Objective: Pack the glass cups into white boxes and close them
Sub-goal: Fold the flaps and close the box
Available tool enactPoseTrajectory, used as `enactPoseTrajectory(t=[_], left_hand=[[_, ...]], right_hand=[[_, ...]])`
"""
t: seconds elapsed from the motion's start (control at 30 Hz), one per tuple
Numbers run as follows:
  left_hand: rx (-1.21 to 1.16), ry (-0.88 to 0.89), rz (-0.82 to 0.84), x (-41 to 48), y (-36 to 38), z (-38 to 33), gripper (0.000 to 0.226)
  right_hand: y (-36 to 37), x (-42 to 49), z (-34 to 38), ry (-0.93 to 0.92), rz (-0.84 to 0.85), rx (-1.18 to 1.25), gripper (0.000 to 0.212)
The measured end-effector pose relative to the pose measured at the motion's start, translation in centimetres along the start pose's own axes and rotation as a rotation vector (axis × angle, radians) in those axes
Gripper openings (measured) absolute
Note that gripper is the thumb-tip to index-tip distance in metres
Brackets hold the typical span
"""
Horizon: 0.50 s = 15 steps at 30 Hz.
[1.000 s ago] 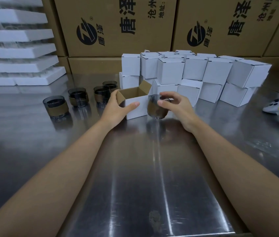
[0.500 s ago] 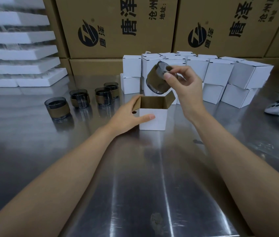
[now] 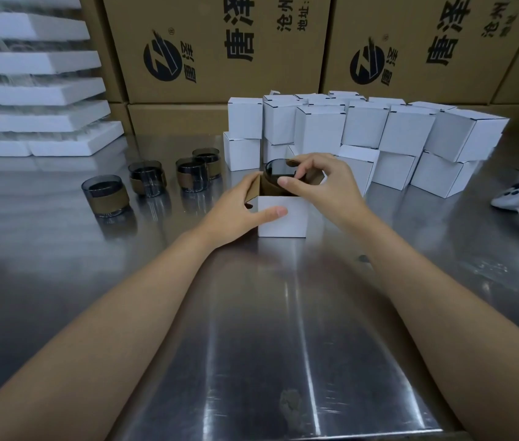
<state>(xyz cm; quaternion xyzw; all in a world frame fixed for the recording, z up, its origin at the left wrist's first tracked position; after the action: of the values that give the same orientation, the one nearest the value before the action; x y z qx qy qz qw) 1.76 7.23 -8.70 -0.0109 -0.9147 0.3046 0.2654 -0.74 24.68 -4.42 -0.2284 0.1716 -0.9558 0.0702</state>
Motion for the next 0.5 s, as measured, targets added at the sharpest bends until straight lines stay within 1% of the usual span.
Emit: enactPoseTrajectory(t=[0.17,0.33,0.4,0.5], left_hand=[[0.005,-0.004,-0.015,0.0,-0.1,0.1,0.081],[0.007,-0.019,-0.038,-0.2,-0.2,0.0,0.07],[0.004,-0.019,-0.056,-0.3,-0.4,-0.2,0.071],[-0.005,-0.018,-0.06,-0.3,-0.4,-0.2,0.068]], right_hand=[[0.2,-0.1,0.0,-0.053,0.06,-0.19,0.022],[0.2,0.2,-0.5,-0.046,0.11,-0.298,0.026],[0.3,0.0,-1.0,-0.019,0.137,-0.277,0.023],[0.5,-0.2,-1.4,-0.004,0.137,-0.182,0.008]])
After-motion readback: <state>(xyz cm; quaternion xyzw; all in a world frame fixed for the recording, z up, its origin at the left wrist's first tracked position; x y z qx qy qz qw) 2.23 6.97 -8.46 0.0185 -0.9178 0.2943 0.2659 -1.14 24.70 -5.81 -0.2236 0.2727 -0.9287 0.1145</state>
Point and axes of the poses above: each hand's wrist, its own x-axis towards the middle knuckle, its own y-axis out of the palm, z = x × y, the point moved 5 cm from there along x, towards the middle knuckle, and after that the axes turned 10 degrees about y, right-handed, at the moved point
